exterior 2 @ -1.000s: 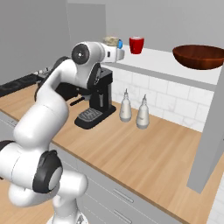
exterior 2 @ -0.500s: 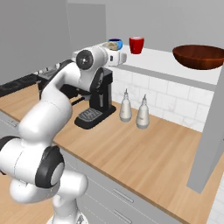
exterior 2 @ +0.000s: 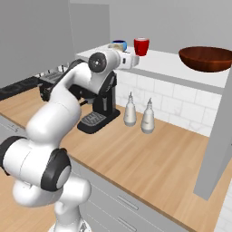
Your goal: Gather all objects into one cabinet and sort the glasses and bowls to opposite sides.
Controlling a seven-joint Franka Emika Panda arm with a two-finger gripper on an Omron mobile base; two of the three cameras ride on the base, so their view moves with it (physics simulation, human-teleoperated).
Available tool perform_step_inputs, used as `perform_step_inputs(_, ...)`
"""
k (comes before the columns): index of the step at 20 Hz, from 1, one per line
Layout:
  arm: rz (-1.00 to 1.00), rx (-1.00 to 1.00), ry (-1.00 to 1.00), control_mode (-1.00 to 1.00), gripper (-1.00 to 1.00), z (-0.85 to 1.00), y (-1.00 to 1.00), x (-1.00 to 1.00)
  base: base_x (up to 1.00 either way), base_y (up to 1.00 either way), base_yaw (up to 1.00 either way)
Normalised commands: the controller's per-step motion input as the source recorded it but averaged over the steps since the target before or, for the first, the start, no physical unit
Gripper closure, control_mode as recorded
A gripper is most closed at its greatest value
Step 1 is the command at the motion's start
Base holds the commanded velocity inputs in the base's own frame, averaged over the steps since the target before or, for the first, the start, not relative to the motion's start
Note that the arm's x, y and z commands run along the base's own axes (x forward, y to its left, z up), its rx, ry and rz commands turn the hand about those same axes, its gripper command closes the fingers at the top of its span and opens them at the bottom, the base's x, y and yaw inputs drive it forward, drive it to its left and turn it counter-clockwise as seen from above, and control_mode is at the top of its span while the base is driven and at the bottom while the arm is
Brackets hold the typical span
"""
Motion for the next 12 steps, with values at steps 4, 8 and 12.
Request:
perform_step_inputs(4,0.0,0.0,-0.01,-1.0,-1.0,-0.11,-0.24,0.21,0.0,0.0,0.0)
perform_step_inputs(8,0.0,0.0,-0.14,-1.0,-1.0,-0.29,-0.01,0.41,0.0,0.0,0.0)
perform_step_inputs(12,0.0,-0.01,-0.24,-1.0,-1.0,-0.39,0.0,0.51,0.0,0.0,0.0)
